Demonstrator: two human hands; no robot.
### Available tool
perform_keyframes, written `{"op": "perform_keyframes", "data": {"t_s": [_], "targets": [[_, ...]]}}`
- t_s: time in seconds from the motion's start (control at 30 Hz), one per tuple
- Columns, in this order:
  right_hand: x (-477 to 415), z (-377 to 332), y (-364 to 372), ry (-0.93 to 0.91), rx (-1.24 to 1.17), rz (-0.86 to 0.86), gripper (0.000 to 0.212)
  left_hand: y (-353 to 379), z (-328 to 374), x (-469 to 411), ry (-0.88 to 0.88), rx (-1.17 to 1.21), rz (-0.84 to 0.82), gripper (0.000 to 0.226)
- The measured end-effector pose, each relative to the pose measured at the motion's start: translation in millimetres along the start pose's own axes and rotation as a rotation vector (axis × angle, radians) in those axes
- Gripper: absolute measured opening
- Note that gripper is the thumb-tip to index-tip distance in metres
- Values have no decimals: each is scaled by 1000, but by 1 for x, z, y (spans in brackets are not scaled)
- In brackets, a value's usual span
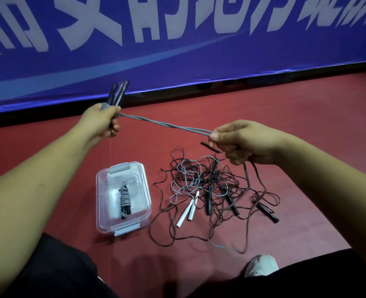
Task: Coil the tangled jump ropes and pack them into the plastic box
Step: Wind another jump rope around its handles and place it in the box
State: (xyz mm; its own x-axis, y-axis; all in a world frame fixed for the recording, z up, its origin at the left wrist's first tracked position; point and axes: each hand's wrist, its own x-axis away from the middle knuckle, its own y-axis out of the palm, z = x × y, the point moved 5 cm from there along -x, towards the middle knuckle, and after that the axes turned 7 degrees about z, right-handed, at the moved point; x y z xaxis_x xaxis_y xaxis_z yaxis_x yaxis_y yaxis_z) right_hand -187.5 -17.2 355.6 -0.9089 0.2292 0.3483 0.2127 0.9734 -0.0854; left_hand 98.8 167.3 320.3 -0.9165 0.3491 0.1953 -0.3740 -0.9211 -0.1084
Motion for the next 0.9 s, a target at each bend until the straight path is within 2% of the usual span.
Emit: {"op": "perform_keyframes", "data": {"t_s": [0.17, 0.23, 0.3, 0.43, 0.53, 0.7, 0.83, 0.9], "targets": [[6, -18, -2, -132, 3, 42, 20, 7, -11, -4, 188, -513, -107, 18], [5, -19, -4, -161, 31, 88, 21, 13, -17, -3, 292, -822, -150, 22], [3, -19, -8, -172, 6, 161, 23, 21, -27, 2, 320, -999, -207, 27], [-1, -21, -13, -157, -147, 208, 26, 39, -35, 10, 350, -1110, -295, 31], [0, -24, -11, -163, -160, 214, 27, 48, -40, 14, 374, -1213, -389, 33], [-6, -29, -10, -197, -177, 266, 28, 69, -60, 39, 386, -1440, -637, 55], [-10, -27, -26, -215, -190, 365, 28, 92, -72, 76, 490, -1528, -814, 72], [-13, -23, -33, -215, -171, 404, 29, 103, -77, 95, 583, -1555, -869, 74]]}}
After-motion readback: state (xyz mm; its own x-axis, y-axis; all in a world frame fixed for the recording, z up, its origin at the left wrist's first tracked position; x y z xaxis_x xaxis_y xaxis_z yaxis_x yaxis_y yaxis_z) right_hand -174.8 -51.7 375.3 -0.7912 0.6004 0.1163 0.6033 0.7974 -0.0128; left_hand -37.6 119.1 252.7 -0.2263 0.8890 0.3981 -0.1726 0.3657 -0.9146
